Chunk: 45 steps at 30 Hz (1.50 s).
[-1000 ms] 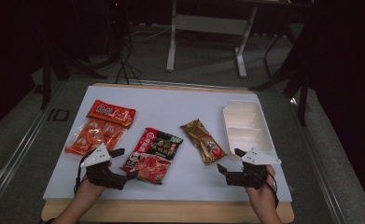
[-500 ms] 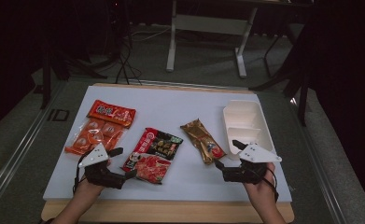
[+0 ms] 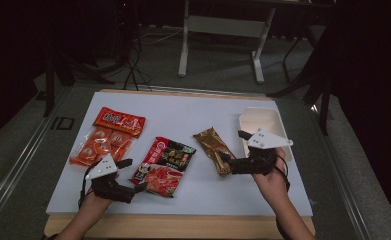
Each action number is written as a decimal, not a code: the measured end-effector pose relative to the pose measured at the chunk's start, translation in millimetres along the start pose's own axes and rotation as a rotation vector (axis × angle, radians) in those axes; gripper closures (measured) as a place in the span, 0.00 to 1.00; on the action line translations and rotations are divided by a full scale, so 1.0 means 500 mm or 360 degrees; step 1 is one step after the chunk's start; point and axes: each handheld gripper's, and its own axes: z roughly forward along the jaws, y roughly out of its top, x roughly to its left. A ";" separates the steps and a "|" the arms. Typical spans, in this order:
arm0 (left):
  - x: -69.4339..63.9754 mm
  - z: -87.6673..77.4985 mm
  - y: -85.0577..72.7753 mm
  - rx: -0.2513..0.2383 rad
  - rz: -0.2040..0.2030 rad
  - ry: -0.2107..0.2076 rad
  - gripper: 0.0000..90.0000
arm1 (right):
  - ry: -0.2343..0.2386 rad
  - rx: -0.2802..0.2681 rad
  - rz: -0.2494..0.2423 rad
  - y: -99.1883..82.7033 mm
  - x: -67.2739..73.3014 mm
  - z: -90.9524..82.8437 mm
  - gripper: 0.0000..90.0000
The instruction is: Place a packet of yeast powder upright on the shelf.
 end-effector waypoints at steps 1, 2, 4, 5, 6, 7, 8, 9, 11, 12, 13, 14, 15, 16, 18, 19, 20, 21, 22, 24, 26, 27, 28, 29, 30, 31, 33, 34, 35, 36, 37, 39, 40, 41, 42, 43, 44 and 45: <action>0.000 0.000 0.000 0.0000 0.0001 0.0001 0.00 | -0.0002 -0.0003 0.0009 0.007 -0.007 0.008 0.12; 0.000 0.000 0.000 0.0002 0.0000 -0.0001 0.00 | -0.0032 -0.0008 0.0012 0.012 -0.012 0.015 0.11; 0.000 0.001 0.000 0.0012 0.0003 -0.0001 0.00 | -0.0020 0.0018 0.0017 0.020 -0.023 0.031 0.11; 0.000 0.002 0.000 0.0014 0.0004 0.0000 0.00 | -0.0029 0.0042 0.0031 0.023 -0.028 0.039 0.11; 0.000 0.002 0.000 0.0015 0.0005 -0.0004 0.00 | -0.0029 0.0052 0.0034 0.025 -0.031 0.046 0.11; -0.001 0.003 -0.001 0.0015 0.0007 -0.0008 0.00 | -0.0012 0.0073 0.0038 0.028 -0.037 0.057 0.11; -0.001 0.003 -0.001 0.0019 0.0011 -0.0008 0.00 | -0.0023 0.0083 0.0041 0.029 -0.040 0.066 0.11; -0.001 0.003 -0.001 0.0025 0.0017 -0.0007 0.00 | -0.0017 0.0090 0.0047 0.030 -0.044 0.074 0.11; -0.001 0.003 -0.001 0.0027 0.0017 -0.0008 0.00 | -0.0002 0.0112 0.0079 0.029 -0.054 0.093 0.11; -0.001 0.003 -0.001 0.0027 0.0017 -0.0008 0.00 | -0.0002 0.0112 0.0079 0.029 -0.054 0.093 0.11; -0.001 0.004 -0.001 0.0028 0.0018 -0.0008 0.00 | 0.0014 0.0137 0.0113 0.026 -0.063 0.113 0.11; -0.001 0.004 -0.001 0.0030 0.0019 -0.0008 0.00 | 0.0012 0.0155 0.0130 0.025 -0.066 0.124 0.12; -0.001 0.004 -0.001 0.0031 0.0019 -0.0009 0.00 | 0.0032 0.0179 0.0144 0.023 -0.070 0.132 0.12; -0.001 0.003 -0.001 0.0029 0.0019 -0.0009 0.00 | 0.0026 0.0208 0.0158 0.020 -0.073 0.146 0.12; -0.001 0.003 -0.001 0.0026 0.0018 -0.0010 0.00 | 0.0018 0.0224 0.0155 0.018 -0.076 0.155 0.12; -0.002 0.003 -0.001 0.0025 0.0019 -0.0010 0.00 | 0.0019 0.0238 0.0164 0.016 -0.077 0.163 0.12; -0.001 0.003 -0.001 0.0028 0.0021 -0.0010 0.00 | 0.0014 0.0255 0.0183 0.012 -0.081 0.176 0.14; -0.002 0.003 -0.001 0.0027 0.0022 -0.0011 0.00 | 0.0011 0.0289 0.0193 0.008 -0.085 0.193 0.15; -0.002 0.003 -0.001 0.0027 0.0022 -0.0011 0.00 | 0.0011 0.0289 0.0193 0.008 -0.085 0.193 0.15; -0.002 0.003 -0.001 0.0026 0.0021 -0.0013 0.00 | 0.0019 0.0321 0.0216 0.005 -0.091 0.210 0.15; -0.002 0.003 -0.001 0.0033 0.0024 -0.0011 0.00 | 0.0006 0.0350 0.0236 -0.001 -0.099 0.232 0.20; -0.002 0.003 -0.001 0.0033 0.0025 -0.0010 0.00 | -0.0002 0.0361 0.0240 -0.003 -0.102 0.239 0.22; -0.002 0.002 -0.001 0.0030 0.0026 -0.0010 0.00 | -0.0002 0.0361 0.0240 -0.003 -0.102 0.239 0.22; -0.002 0.002 -0.001 0.0025 0.0023 -0.0013 0.00 | -0.0010 0.0371 0.0247 -0.005 -0.105 0.245 0.22; -0.001 0.002 -0.001 0.0031 0.0024 -0.0012 0.00 | -0.0043 0.0397 0.0240 -0.009 -0.108 0.259 0.22; -0.001 0.002 -0.001 0.0031 0.0024 -0.0012 0.00 | -0.0060 0.0409 0.0234 -0.012 -0.110 0.265 0.22; -0.001 0.002 -0.001 0.0030 0.0026 -0.0013 0.00 | -0.0068 0.0428 0.0233 -0.015 -0.112 0.272 0.22; -0.001 0.002 -0.001 0.0025 0.0022 -0.0014 0.00 | -0.0078 0.0440 0.0235 -0.018 -0.115 0.278 0.22; -0.001 0.002 -0.001 0.0025 0.0023 -0.0014 0.00 | -0.0080 0.0457 0.0246 -0.023 -0.118 0.286 0.23; -0.001 0.002 -0.001 0.0030 0.0026 -0.0014 0.00 | -0.0077 0.0475 0.0253 -0.026 -0.121 0.292 0.23; -0.001 0.002 -0.001 0.0033 0.0028 -0.0014 0.00 | -0.0084 0.0479 0.0259 -0.029 -0.122 0.296 0.23; -0.002 0.001 -0.001 0.0027 0.0026 -0.0013 0.00 | -0.0099 0.0506 0.0284 -0.041 -0.130 0.311 0.25; -0.001 0.001 -0.001 0.0025 0.0025 -0.0014 0.00 | -0.0099 0.0517 0.0299 -0.044 -0.132 0.316 0.26; -0.001 0.001 -0.001 0.0025 0.0025 -0.0014 0.00 | -0.0104 0.0525 0.0306 -0.048 -0.135 0.322 0.26; -0.001 0.001 -0.002 0.0030 0.0026 -0.0013 0.00 | -0.0104 0.0525 0.0306 -0.048 -0.135 0.322 0.26; -0.001 0.001 -0.002 0.0030 0.0026 -0.0013 0.00 | -0.0104 0.0525 0.0306 -0.048 -0.135 0.322 0.26; 0.000 0.000 -0.001 0.0027 0.0022 -0.0008 0.00 | -0.0124 0.0557 0.0318 -0.059 -0.141 0.337 0.27; 0.000 0.000 -0.001 0.0024 0.0020 -0.0008 0.00 | -0.0129 0.0561 0.0330 -0.061 -0.142 0.340 0.28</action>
